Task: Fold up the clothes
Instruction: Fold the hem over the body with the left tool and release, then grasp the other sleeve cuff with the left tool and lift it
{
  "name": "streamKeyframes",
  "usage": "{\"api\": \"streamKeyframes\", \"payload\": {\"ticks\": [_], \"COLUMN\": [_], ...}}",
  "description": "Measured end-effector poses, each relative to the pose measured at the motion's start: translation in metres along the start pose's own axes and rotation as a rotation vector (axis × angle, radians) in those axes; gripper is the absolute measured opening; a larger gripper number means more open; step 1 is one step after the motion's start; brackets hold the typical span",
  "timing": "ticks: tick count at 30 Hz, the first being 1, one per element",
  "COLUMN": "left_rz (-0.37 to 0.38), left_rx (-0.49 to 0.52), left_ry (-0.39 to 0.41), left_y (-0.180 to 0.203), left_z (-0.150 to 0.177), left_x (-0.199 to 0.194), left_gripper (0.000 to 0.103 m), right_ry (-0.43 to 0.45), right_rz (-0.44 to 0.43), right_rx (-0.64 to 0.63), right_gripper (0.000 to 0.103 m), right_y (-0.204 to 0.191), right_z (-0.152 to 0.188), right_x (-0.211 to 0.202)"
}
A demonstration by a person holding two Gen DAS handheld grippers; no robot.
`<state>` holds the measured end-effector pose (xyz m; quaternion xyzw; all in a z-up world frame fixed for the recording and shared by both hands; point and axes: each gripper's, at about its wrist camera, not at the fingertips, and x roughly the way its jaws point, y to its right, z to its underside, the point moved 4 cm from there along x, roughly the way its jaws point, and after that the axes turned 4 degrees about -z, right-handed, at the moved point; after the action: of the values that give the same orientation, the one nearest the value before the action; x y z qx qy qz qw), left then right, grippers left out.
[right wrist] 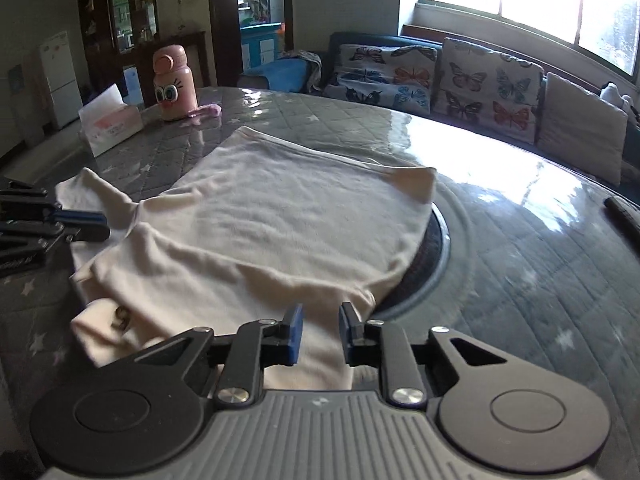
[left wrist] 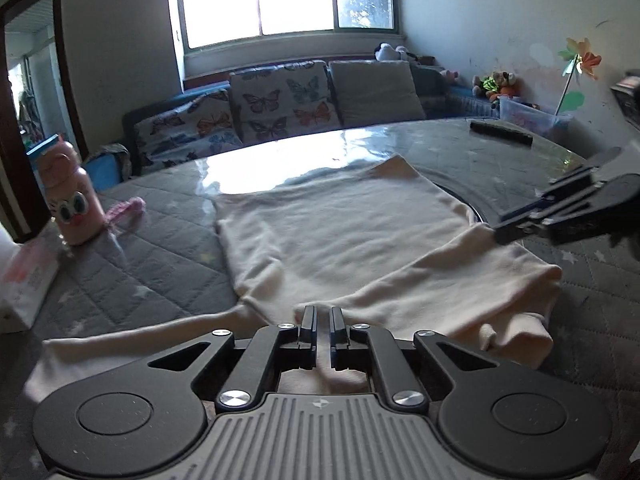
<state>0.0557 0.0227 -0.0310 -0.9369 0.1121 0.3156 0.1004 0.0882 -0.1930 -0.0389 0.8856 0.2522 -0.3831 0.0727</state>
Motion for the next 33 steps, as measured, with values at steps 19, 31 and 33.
{"api": "streamKeyframes", "payload": {"ticks": [19,31,33], "left_rz": [-0.049,-0.271,-0.305], "left_rx": [-0.051,-0.218,-0.234], "left_ry": [-0.030,-0.025,-0.025], "left_y": [-0.028,-0.112,-0.124], "left_z": [0.024,0.036,0.039], "left_x": [-0.003,-0.025,-0.027], "left_gripper": [0.026,0.044,0.045], "right_ry": [-0.020,-0.037,-0.039], "right_rz": [-0.085,-0.213,-0.231], "right_rx": [-0.060,-0.165,-0.181], "right_gripper": [0.017,0.017,0.017], "right_y": [-0.041,-0.117,-0.127], "right_z": [-0.018,-0.033,-0.034], "right_x": [0.033,0.068,0.071]}}
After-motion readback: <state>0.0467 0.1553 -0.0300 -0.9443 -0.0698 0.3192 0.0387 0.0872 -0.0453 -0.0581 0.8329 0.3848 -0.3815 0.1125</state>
